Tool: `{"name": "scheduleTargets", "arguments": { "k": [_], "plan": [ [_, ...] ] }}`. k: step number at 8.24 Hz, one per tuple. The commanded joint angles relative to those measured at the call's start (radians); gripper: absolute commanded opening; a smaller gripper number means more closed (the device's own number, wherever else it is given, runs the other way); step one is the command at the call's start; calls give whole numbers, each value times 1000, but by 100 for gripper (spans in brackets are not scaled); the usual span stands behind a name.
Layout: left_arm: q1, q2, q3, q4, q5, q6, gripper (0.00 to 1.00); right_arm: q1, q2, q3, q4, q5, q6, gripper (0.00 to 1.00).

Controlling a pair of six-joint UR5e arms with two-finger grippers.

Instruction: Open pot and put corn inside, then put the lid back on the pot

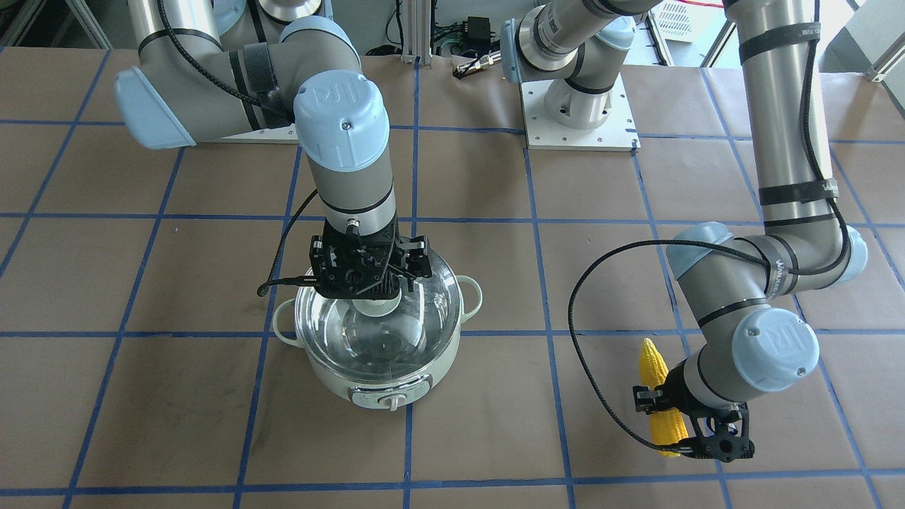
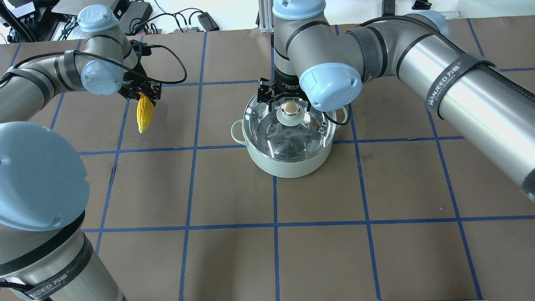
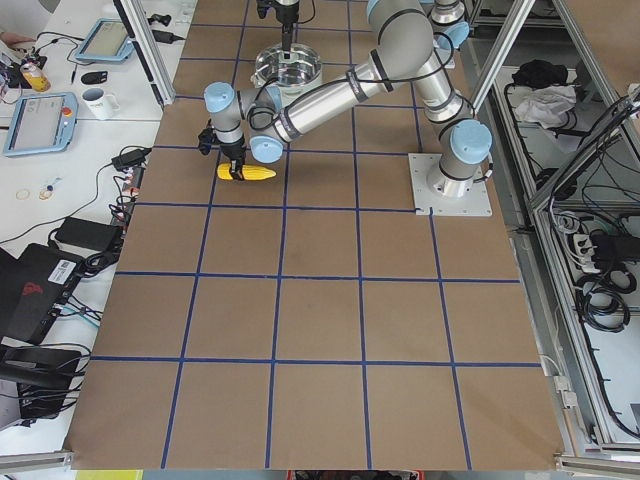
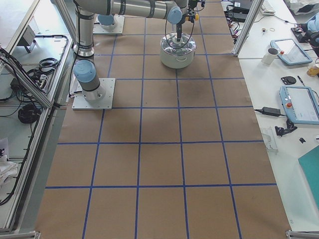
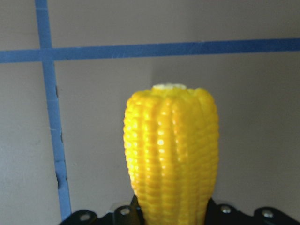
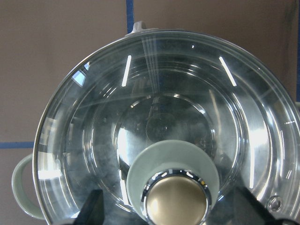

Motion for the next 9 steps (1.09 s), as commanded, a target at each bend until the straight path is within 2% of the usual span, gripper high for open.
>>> {"name": "scheduleTargets", "arguments": {
  "k": [1,2,3,4,5,6,9],
  "plan": [
    [0,100,1,-95,36,-23,0,1,22,0,3,-2,2,97],
    [0,136,1,-142,41,-67,0,1,25,-1,0,-5,2,96],
    [-3,163,-1,-165,41,-115,0,1,23,-1,-1,-33,-4,87],
    [-11,180,-1,-172,40,-121,0,-1,23,-3,-1,-36,-6,68],
    [-22,193,-2,-178,40,-123,0,-1,19,-3,0,-35,2,38],
    [-31,199,-2,-179,38,-130,0,-1,19,-3,0,-24,5,31],
    [-126,217,-1,-179,37,-257,0,-1,13,-15,5,-31,10,29]
  ]
}}
